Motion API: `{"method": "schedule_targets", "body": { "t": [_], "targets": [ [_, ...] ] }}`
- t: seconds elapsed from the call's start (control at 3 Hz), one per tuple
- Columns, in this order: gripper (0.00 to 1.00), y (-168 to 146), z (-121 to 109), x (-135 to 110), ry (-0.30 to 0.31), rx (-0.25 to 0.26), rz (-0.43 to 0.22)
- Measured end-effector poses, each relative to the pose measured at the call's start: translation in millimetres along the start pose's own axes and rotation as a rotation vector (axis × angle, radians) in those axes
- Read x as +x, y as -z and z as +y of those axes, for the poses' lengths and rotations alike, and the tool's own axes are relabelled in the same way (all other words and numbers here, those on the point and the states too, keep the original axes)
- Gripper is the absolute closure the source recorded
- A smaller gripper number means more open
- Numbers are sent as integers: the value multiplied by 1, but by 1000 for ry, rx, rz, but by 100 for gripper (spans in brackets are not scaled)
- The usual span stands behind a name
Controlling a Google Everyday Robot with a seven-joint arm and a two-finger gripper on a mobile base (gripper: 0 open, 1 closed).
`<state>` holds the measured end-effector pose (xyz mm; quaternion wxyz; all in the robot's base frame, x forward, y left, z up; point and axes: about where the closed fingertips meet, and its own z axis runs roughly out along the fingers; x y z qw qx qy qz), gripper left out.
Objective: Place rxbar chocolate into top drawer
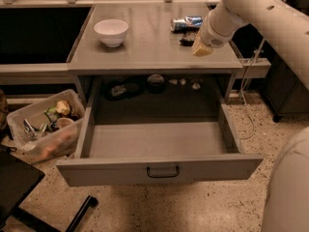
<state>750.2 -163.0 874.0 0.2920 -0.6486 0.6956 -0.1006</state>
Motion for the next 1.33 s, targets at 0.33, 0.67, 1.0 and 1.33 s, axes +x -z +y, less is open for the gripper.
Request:
{"method": "schedule_targets", "body": {
  "t": [0.33, 0.67, 1.0, 1.33],
  "targets": [
    [61, 0, 0, 0, 0, 0, 0],
    [37, 0, 0, 0, 0, 0, 0],
    [14, 0, 0, 0, 0, 0, 0],
    [0, 0, 0, 0, 0, 0, 0]
  ]
}}
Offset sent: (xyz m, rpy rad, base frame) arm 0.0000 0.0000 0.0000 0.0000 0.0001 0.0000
